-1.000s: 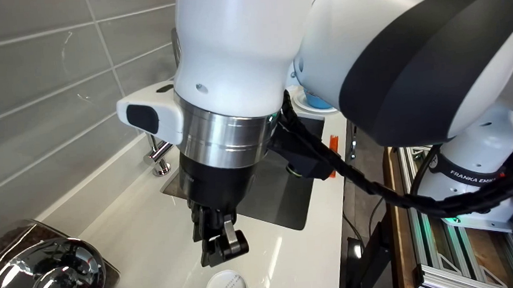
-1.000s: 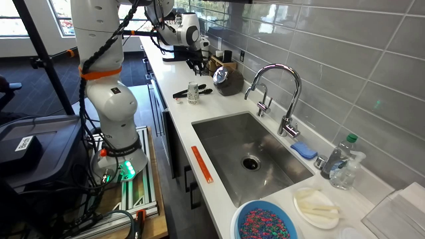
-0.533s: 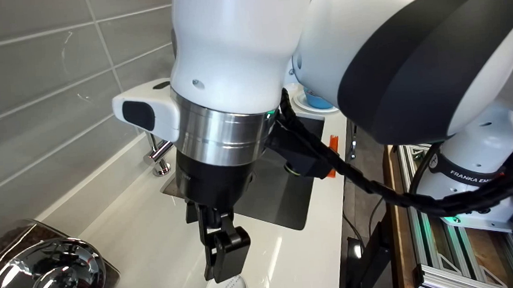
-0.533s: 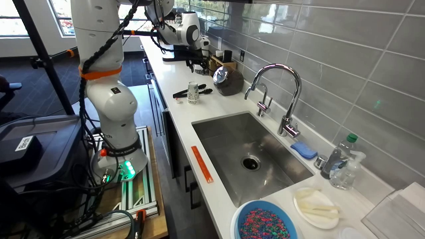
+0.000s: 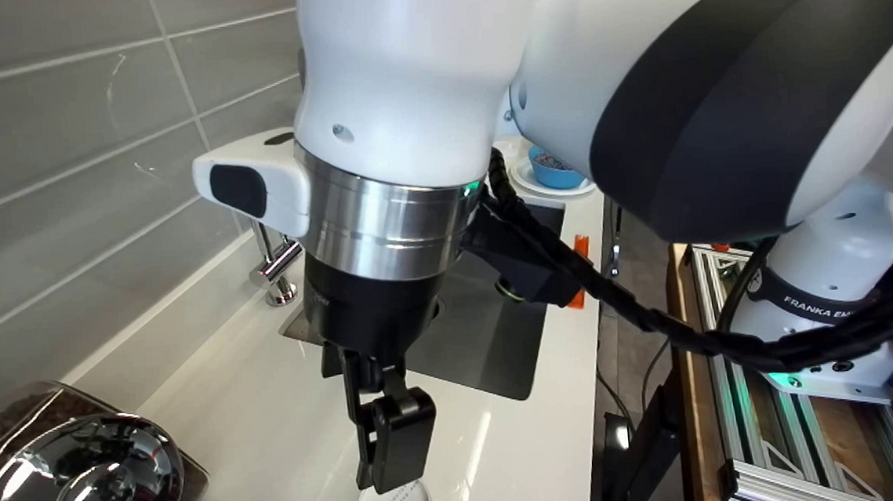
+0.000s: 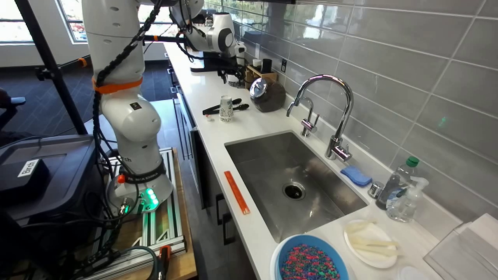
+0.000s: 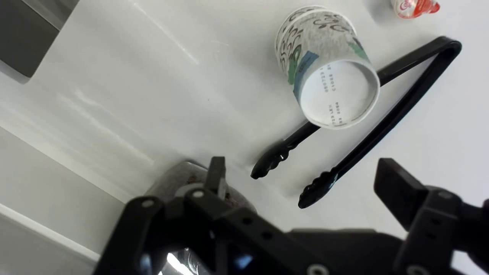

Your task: Stack the cups

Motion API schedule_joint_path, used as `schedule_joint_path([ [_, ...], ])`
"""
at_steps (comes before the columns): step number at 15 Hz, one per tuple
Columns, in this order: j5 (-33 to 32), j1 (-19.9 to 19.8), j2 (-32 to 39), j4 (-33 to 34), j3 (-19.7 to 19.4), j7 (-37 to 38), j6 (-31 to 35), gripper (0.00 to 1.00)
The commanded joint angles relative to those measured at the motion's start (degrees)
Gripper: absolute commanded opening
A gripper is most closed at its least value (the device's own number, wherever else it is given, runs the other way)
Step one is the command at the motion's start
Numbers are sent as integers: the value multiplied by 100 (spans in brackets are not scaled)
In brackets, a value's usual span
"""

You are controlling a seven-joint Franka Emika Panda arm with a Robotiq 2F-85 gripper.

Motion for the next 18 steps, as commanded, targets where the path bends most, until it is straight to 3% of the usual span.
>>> schedule_joint_path([
  [1, 401, 19, -206, -65, 41, 88, -418, 100],
  [12, 1607, 18, -705, -265, 115, -144, -870, 100],
  [18, 1428, 16, -593, -165, 99, -15, -726, 100],
])
